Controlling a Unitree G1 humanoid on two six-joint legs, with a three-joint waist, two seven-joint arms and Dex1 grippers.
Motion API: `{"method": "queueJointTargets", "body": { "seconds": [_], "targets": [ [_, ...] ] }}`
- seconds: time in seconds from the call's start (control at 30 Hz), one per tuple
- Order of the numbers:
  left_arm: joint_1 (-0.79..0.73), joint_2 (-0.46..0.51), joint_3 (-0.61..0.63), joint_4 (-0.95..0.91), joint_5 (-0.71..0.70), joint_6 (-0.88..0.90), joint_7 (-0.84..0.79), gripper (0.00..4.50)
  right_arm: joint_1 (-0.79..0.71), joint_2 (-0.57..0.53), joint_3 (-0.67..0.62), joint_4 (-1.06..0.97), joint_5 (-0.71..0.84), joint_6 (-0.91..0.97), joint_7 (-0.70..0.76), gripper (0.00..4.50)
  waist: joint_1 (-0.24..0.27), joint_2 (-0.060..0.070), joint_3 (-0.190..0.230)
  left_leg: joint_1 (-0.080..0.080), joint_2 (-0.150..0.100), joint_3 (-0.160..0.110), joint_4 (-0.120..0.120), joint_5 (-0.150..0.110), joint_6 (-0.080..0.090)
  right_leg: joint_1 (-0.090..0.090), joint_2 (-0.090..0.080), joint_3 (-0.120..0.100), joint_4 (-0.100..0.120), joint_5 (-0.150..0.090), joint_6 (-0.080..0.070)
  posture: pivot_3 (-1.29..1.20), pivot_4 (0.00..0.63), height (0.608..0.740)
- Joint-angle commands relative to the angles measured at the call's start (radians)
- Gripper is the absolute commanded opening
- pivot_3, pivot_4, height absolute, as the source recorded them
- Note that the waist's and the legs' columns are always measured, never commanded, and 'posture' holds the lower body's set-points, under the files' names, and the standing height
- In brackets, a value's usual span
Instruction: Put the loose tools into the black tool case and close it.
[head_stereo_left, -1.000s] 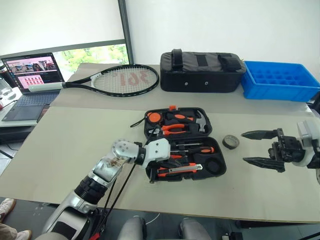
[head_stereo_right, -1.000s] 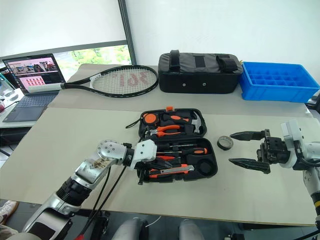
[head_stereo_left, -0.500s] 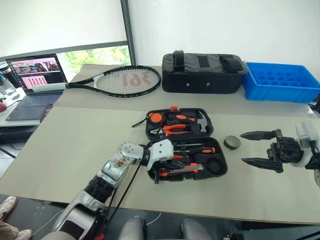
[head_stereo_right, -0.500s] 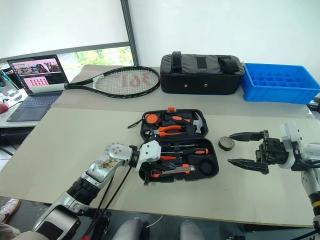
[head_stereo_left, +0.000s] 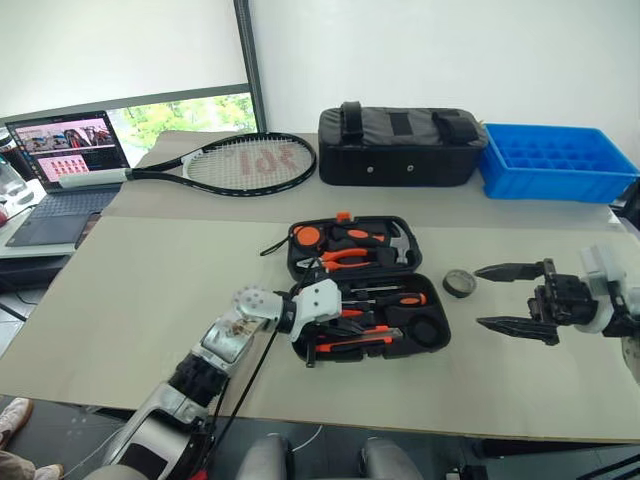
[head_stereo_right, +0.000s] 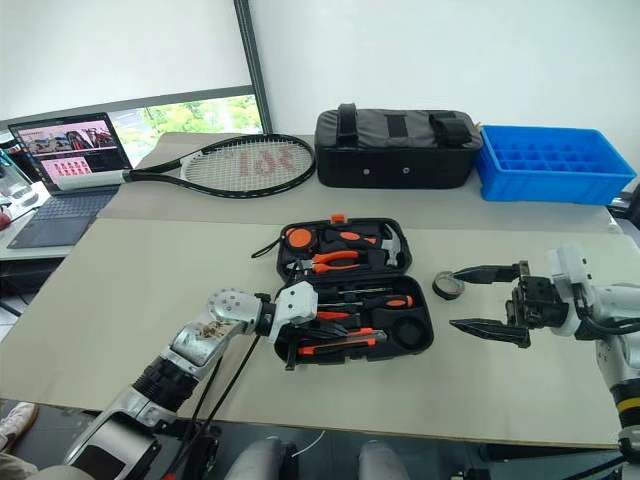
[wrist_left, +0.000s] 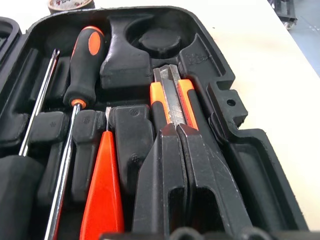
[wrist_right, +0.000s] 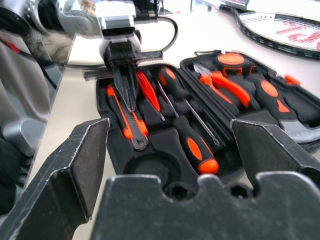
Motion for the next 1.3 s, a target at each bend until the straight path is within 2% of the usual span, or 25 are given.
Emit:
{"method": "queueJointTargets", "body": {
  "seconds": [0.03, 0.1, 0.27, 0.5, 0.63, 0.77, 0.87, 0.9, 0.97, 1.07, 1.3],
  "targets": [
    [0.004, 0.002, 0.154, -0.195, -0.151, 0.112, 0.049, 0.08, -0.056, -0.015, 0.035, 0.026, -0.200, -0.022, -0.088, 4.50, 0.000, 0.000, 0.000, 0.000, 0.000, 0.000, 0.000, 0.000, 0.000, -0.001, 0.000, 0.000, 0.000, 0.000, 0.000, 0.00, 0.150, 0.708],
    [0.008, -0.007, 0.206, -0.264, -0.229, 0.187, 0.071, 0.08, -0.077, -0.025, 0.061, 0.030, -0.287, -0.014, -0.119, 4.50, 0.003, 0.000, 0.000, -0.001, 0.000, 0.000, 0.000, 0.000, 0.000, -0.001, -0.001, -0.001, -0.001, 0.000, 0.000, 0.00, 0.150, 0.708],
    [0.049, 0.050, 0.249, -0.425, -0.270, 0.290, 0.125, 0.08, -0.168, -0.001, 0.098, 0.072, -0.380, -0.009, -0.109, 4.50, 0.008, 0.000, 0.000, -0.001, -0.001, 0.000, -0.001, 0.000, 0.000, -0.001, -0.001, 0.000, -0.002, 0.000, 0.001, 0.00, 0.150, 0.708],
    [0.084, 0.172, 0.323, -0.561, -0.371, 0.403, 0.124, 0.08, -0.278, 0.029, 0.166, 0.156, -0.517, -0.017, -0.108, 4.50, 0.007, -0.001, 0.001, 0.000, 0.000, 0.000, -0.001, 0.000, 0.000, -0.001, -0.001, 0.000, -0.002, 0.000, 0.000, 0.00, 0.150, 0.708],
    [0.138, 0.273, 0.409, -0.608, -0.419, 0.434, 0.114, 1.09, -0.336, 0.047, 0.201, 0.247, -0.595, -0.073, -0.118, 4.50, 0.005, -0.001, 0.001, 0.000, 0.000, 0.000, -0.001, 0.000, 0.000, -0.002, -0.001, 0.000, -0.002, 0.000, 0.000, 0.00, 0.150, 0.708],
    [0.199, 0.373, 0.506, -0.647, -0.474, 0.460, 0.090, 2.73, -0.389, 0.067, 0.228, 0.329, -0.662, -0.113, -0.124, 4.50, 0.001, -0.002, 0.002, 0.001, 0.000, 0.000, -0.001, 0.000, 0.000, -0.001, -0.001, -0.001, -0.002, 0.000, 0.000, 0.00, 0.150, 0.708],
    [0.223, 0.426, 0.587, -0.662, -0.540, 0.484, 0.077, 3.51, -0.421, 0.079, 0.239, 0.373, -0.689, -0.127, -0.122, 4.50, -0.003, -0.001, 0.002, 0.001, 0.000, 0.000, -0.002, 0.000, 0.000, -0.001, -0.001, -0.001, -0.002, 0.000, 0.000, 0.00, 0.150, 0.708],
    [0.229, 0.437, 0.603, -0.665, -0.556, 0.489, 0.075, 4.02, -0.428, 0.082, 0.240, 0.383, -0.694, -0.133, -0.116, 4.50, -0.004, -0.001, 0.002, 0.001, 0.000, 0.000, -0.002, 0.000, 0.000, -0.001, -0.001, -0.001, -0.002, 0.000, 0.000, 0.00, 0.150, 0.708],
    [0.245, 0.460, 0.637, -0.673, -0.585, 0.496, 0.070, 4.44, -0.449, 0.093, 0.246, 0.411, -0.710, -0.140, -0.118, 4.50, -0.006, -0.001, 0.002, 0.001, 0.000, 0.000, -0.002, 0.000, 0.000, -0.001, -0.001, -0.001, -0.002, -0.001, -0.001, 0.00, 0.150, 0.708],
    [0.269, 0.489, 0.683, -0.687, -0.627, 0.503, 0.069, 4.50, -0.489, 0.114, 0.259, 0.459, -0.740, -0.150, -0.134, 3.81, -0.013, -0.001, 0.002, 0.002, 0.000, 0.000, -0.002, 0.000, 0.000, -0.001, -0.001, -0.001, -0.002, -0.001, -0.001, 0.00, 0.150, 0.708],
    [0.315, 0.521, 0.716, -0.740, -0.705, 0.519, 0.087, 4.50, -0.535, 0.141, 0.274, 0.533, -0.793, -0.172, -0.156, 1.26, -0.017, -0.001, 0.002, 0.003, 0.000, 0.000, -0.003, 0.000, 0.000, -0.001, -0.001, -0.001, -0.001, -0.001, -0.001, 0.00, 0.150, 0.708]
  ]
}}
